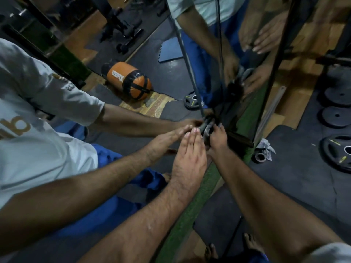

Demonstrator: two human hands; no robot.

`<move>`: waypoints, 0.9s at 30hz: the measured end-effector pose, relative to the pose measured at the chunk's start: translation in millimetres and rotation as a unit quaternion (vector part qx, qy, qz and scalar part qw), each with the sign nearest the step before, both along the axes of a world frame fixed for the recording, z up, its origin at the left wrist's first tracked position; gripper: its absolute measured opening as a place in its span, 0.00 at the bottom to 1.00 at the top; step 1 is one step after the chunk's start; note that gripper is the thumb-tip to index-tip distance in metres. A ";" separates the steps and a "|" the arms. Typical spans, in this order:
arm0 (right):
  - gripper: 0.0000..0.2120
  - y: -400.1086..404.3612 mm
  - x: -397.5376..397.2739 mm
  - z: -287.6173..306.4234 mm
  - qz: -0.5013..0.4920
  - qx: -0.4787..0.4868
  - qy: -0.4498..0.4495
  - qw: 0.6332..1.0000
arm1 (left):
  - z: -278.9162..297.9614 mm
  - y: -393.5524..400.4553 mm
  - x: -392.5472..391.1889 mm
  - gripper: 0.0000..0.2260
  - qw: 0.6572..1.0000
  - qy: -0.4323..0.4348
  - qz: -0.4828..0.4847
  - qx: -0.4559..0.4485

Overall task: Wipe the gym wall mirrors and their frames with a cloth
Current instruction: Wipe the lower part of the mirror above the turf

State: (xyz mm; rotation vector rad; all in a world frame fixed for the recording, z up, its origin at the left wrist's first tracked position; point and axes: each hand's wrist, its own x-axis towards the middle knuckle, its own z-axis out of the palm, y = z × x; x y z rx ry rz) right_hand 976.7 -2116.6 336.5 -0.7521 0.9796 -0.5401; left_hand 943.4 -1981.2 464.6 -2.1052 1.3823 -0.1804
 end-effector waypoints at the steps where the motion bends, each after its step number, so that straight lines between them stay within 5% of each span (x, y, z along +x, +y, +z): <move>1: 0.21 -10.5 4.6 -2.3 0.008 0.016 0.007 1.000 | -3.1 -3.8 1.6 0.30 1.000 -0.004 0.004 0.008; 3: 0.19 -23.4 14.6 11.0 -0.016 -0.001 0.012 1.000 | -10.1 -8.9 3.1 0.32 1.000 -0.011 0.007 0.017; 7: 0.18 -17.7 20.5 17.1 -0.078 -0.204 0.067 0.974 | -23.3 -14.8 4.2 0.31 0.999 -0.008 0.020 0.027; 9: 0.15 -13.8 20.2 -11.7 -0.071 -0.169 0.036 0.982 | -27.9 -14.6 4.8 0.31 0.999 0.003 0.028 0.021; 13: 0.11 -40.7 29.7 -32.8 -0.098 0.051 -0.005 0.994 | -39.8 -12.8 2.6 0.32 0.999 0.033 0.036 -0.004; 18: 0.22 -24.7 22.3 -21.6 -0.141 -0.092 0.004 0.986 | -67.5 -9.9 0.5 0.31 0.995 0.050 0.036 -0.080; 27: 0.10 -19.0 29.0 -61.2 -0.142 -0.140 -0.001 0.980 | -109.7 2.2 18.5 0.28 0.976 -0.042 -0.048 -0.210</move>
